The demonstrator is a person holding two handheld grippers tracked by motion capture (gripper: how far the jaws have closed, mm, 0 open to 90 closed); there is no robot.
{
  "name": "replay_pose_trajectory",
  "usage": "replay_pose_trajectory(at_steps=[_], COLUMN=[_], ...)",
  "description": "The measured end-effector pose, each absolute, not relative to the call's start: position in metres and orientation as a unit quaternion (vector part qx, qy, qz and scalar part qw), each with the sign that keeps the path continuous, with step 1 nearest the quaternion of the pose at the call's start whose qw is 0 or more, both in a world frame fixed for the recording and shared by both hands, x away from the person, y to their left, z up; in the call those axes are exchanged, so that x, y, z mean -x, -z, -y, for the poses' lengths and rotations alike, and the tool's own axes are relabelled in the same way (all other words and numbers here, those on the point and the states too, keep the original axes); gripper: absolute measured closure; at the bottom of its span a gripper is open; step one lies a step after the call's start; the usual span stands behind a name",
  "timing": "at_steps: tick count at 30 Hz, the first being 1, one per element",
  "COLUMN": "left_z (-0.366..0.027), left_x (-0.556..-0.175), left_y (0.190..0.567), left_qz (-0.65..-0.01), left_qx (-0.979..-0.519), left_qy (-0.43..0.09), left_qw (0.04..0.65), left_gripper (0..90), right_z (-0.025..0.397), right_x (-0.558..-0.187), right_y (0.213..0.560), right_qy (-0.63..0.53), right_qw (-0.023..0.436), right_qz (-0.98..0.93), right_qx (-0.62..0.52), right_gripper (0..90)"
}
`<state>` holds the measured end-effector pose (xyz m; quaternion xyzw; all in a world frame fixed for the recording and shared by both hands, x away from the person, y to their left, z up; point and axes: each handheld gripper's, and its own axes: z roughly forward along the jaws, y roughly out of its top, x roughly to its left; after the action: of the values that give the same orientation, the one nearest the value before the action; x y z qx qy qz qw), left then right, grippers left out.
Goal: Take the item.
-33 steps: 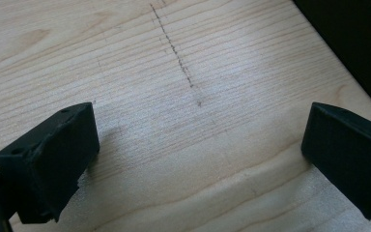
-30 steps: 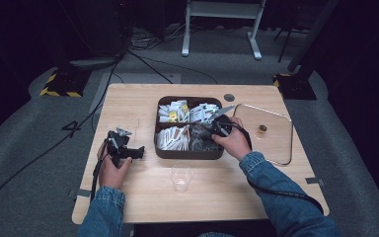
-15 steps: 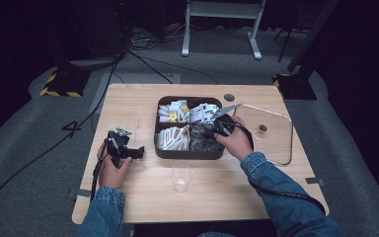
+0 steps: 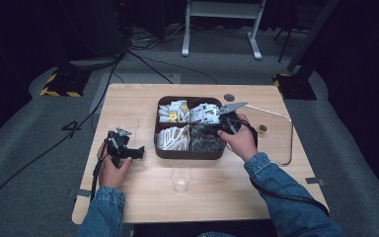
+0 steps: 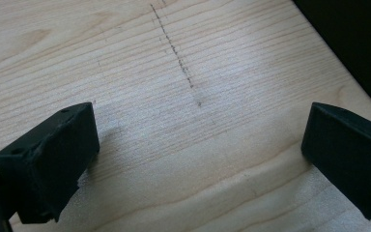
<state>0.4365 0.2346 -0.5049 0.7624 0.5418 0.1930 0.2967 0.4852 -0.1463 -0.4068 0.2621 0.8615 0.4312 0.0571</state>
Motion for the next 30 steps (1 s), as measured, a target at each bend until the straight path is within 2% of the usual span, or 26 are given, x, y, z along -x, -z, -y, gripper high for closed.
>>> replay_pose_trajectory(at_steps=[30], left_z=[-0.235], left_x=[-0.436], left_y=[0.505], left_qz=[-0.542], left_qx=[-0.762], left_qy=[-0.193], left_qw=[0.297], left_gripper=[0.2], right_z=[0.135], right_x=[-0.427], right_y=[0.366], right_qy=[-0.461], right_qw=[0.043], right_qz=[-0.865], right_qx=[-0.195], right_gripper=[82.7])
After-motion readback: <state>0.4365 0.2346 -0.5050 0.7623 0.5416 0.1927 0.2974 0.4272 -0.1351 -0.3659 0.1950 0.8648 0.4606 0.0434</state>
